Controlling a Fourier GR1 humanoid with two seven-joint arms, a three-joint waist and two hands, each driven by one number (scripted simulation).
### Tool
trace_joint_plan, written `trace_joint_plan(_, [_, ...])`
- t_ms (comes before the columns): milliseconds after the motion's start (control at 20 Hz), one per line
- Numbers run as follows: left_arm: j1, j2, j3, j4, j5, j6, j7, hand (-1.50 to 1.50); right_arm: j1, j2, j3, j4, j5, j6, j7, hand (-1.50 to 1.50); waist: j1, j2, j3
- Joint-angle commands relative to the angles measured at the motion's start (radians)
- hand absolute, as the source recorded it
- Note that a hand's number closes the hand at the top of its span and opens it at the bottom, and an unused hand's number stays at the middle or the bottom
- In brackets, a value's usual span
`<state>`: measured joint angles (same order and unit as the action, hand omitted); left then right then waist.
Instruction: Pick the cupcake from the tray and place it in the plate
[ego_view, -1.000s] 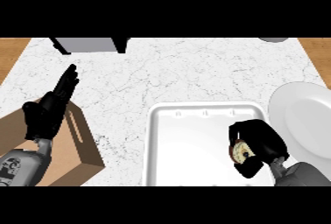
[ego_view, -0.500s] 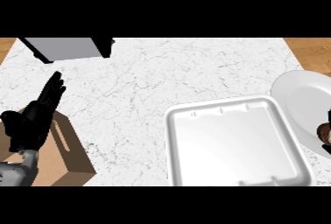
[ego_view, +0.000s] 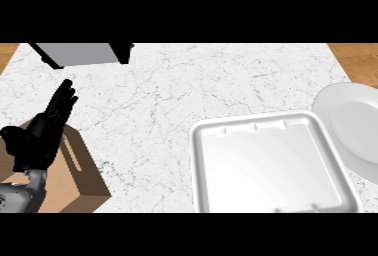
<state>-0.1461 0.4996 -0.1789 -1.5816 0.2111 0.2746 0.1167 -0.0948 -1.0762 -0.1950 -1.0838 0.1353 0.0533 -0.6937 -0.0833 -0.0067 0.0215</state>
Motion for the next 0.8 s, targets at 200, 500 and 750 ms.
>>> trace_joint_plan(200, [-0.089, -0.084, -0.062, 0.118, -0.042, 0.000, -0.045, 0.00, 0.005, -0.089, -0.088, 0.321, -0.088, 0.258, -0.415, 1.50, 0.073, 0.022, -0.017])
trace_joint_plan(500, [-0.145, -0.072, -0.054, 0.108, -0.019, -0.023, 0.035, 0.00, -0.103, -0.020, 0.019, 0.345, -0.028, 0.259, -0.359, 1.50, 0.102, 0.015, -0.019])
trace_joint_plan(750, [-0.140, -0.086, -0.065, 0.139, -0.049, -0.023, -0.010, 0.00, -0.172, 0.086, 0.103, 0.296, 0.021, 0.210, -0.286, 1.50, 0.097, 0.011, -0.021])
